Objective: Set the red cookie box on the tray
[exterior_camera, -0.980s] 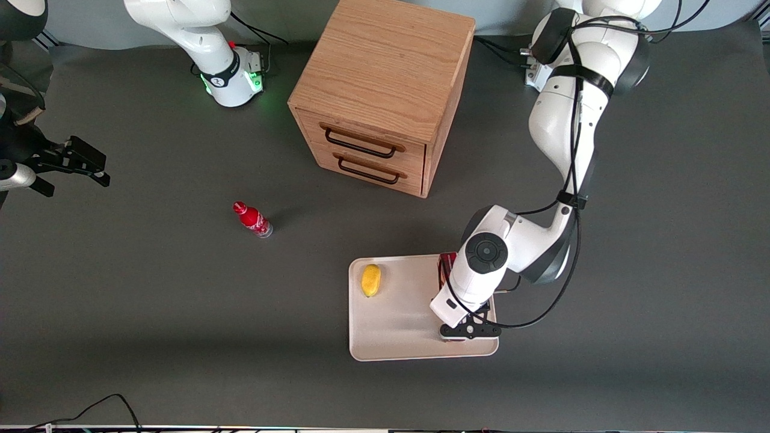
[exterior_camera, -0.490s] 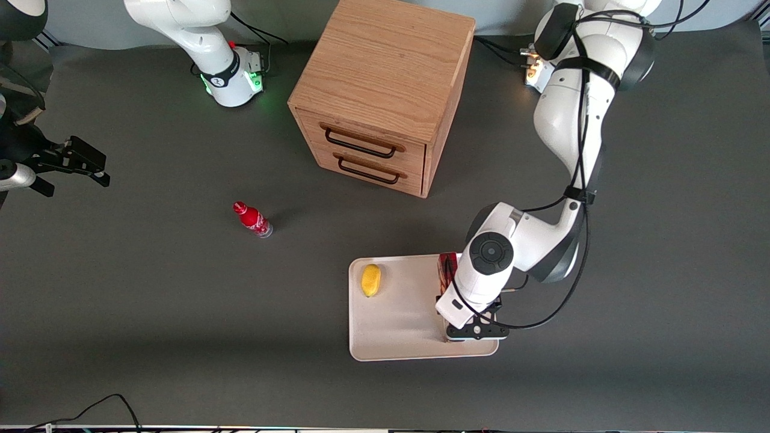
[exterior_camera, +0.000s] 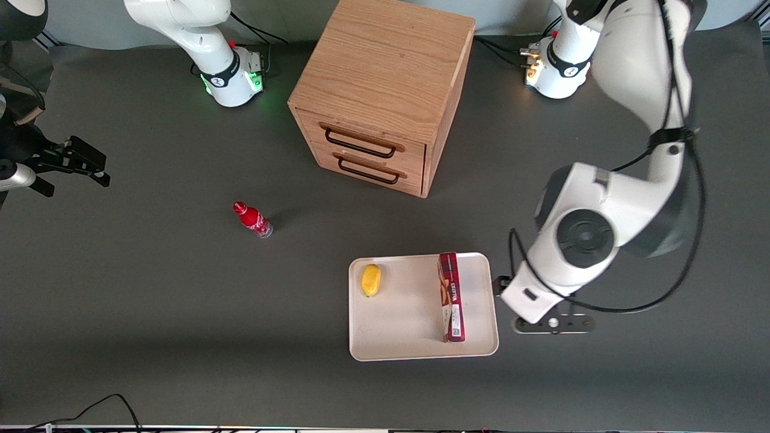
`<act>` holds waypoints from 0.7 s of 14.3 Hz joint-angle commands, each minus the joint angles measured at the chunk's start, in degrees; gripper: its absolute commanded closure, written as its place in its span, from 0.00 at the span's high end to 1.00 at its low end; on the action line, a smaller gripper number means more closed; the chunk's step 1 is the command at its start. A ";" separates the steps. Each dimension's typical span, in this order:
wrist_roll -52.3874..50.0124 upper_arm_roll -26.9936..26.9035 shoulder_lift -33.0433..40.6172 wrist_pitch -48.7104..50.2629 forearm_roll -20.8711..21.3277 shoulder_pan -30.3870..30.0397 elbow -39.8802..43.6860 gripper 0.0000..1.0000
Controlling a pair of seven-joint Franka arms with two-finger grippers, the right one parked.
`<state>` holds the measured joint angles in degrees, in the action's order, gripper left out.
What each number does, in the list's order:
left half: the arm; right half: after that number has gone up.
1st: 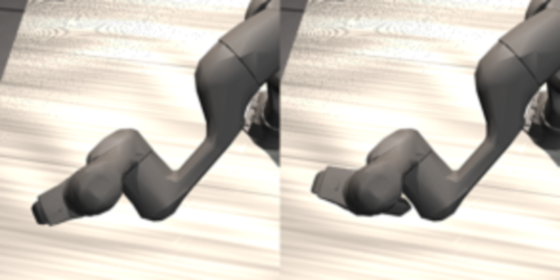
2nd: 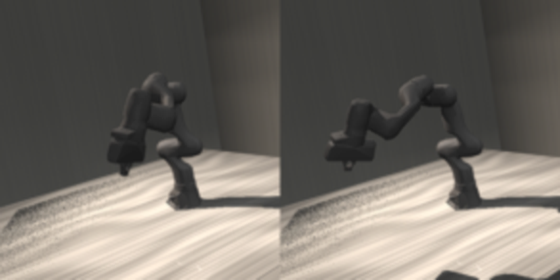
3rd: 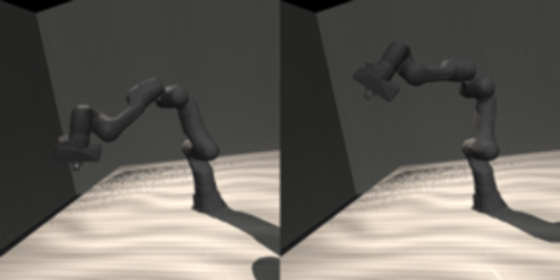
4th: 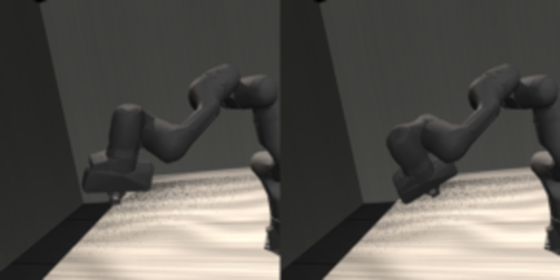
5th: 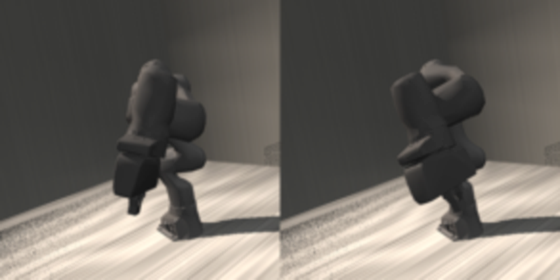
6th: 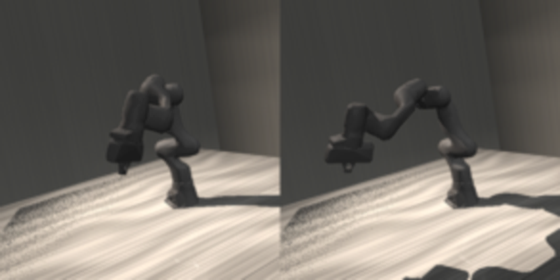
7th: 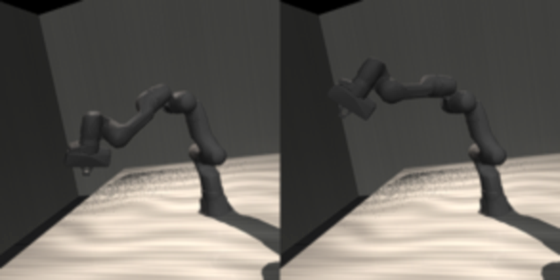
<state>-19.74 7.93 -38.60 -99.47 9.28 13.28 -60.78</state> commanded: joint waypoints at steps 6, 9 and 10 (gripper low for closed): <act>18.14 0.25 18.19 9.20 -3.74 -11.08 -12.95 1.00; 23.24 0.16 25.91 10.09 -5.57 -14.33 -19.61 1.00; 24.56 0.16 28.90 10.00 -6.02 -15.29 -22.25 1.00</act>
<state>1.41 7.88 -17.92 -89.02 5.08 0.07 -74.18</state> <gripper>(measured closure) 0.000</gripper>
